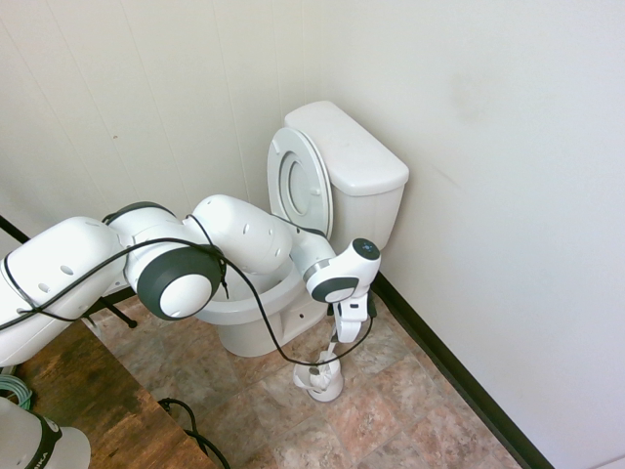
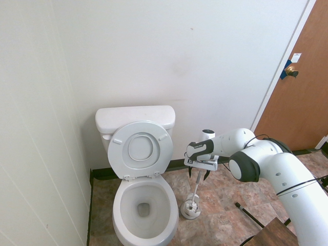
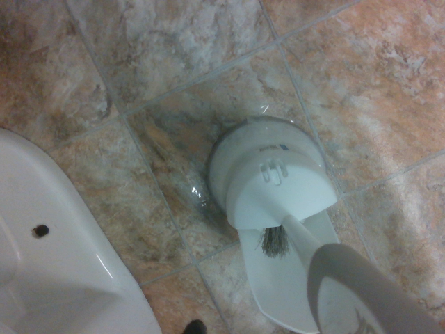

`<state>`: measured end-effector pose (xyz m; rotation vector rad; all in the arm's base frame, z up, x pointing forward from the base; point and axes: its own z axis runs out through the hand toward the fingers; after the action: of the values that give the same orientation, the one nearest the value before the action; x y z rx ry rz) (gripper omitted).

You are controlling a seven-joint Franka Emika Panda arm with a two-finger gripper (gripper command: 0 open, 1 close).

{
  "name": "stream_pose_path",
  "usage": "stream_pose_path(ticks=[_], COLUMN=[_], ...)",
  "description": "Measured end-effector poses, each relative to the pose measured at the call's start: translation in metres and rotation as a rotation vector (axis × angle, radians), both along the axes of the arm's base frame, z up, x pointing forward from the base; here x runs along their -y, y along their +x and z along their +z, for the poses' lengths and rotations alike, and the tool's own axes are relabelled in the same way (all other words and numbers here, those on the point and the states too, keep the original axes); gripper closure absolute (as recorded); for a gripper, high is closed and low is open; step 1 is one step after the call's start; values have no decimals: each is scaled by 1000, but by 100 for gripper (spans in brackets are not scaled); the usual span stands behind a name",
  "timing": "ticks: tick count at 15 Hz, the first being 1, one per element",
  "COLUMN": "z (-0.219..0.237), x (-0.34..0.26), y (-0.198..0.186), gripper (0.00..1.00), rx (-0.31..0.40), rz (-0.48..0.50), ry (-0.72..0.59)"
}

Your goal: Clean the toilet

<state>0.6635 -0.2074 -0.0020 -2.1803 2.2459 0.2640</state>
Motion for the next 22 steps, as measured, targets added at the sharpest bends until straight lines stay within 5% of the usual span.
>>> stream_pose_path(ticks=[22], z=[-4], x=[0], y=[-4], gripper=[100], rx=[-9], rz=[20], ry=[20])
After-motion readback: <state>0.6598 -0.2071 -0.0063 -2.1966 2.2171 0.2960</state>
